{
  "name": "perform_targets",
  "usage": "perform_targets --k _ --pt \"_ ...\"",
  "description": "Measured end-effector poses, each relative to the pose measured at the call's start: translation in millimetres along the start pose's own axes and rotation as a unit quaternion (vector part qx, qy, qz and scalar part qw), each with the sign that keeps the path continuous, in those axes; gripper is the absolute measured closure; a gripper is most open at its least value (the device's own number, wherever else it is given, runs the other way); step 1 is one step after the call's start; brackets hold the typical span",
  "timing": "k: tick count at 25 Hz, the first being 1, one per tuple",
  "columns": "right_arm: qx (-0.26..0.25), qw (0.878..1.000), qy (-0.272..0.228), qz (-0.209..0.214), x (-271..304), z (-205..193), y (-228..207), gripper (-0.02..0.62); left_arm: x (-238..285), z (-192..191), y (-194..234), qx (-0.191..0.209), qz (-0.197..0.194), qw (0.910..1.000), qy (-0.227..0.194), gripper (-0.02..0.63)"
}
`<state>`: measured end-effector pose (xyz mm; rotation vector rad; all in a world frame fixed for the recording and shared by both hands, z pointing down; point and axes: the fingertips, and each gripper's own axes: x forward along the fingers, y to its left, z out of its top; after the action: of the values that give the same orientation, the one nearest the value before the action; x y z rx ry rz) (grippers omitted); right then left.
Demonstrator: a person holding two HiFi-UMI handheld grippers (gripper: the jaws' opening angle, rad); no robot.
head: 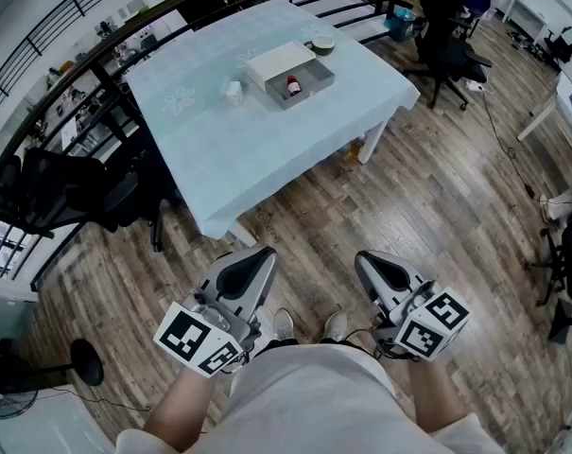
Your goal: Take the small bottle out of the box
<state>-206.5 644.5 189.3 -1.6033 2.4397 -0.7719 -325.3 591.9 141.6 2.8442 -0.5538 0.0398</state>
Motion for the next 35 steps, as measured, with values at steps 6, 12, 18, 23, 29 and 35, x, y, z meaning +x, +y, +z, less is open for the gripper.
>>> perform_targets --k 6,12,18,23,29,35 --pt "0.003 1.000 0.001 0.001 -1 0 -11 0.574 10 -4 -2 -0.001 0.001 1.0000 0.003 0.586" --pt "0.023 1.000 -0.003 0.004 -11 3 -28 0.572 23 -12 -14 -0.001 0.009 0.9999 0.010 0.586" --pt "0.015 1.000 0.002 0.011 -38 7 -44 0.572 37 -14 -38 0.005 0.020 0.9998 0.006 0.586" --pt "0.012 1.000 0.008 0.015 -63 6 -61 0.572 49 -17 -53 0.009 0.032 0.9994 0.000 0.586" --pt "0.010 1.000 0.011 0.015 -83 7 -81 0.572 66 -17 -65 0.013 0.037 0.9992 -0.005 0.586" --pt "0.013 1.000 0.008 0.010 -88 12 -100 0.572 83 -18 -70 0.016 0.036 0.9992 -0.003 0.586"
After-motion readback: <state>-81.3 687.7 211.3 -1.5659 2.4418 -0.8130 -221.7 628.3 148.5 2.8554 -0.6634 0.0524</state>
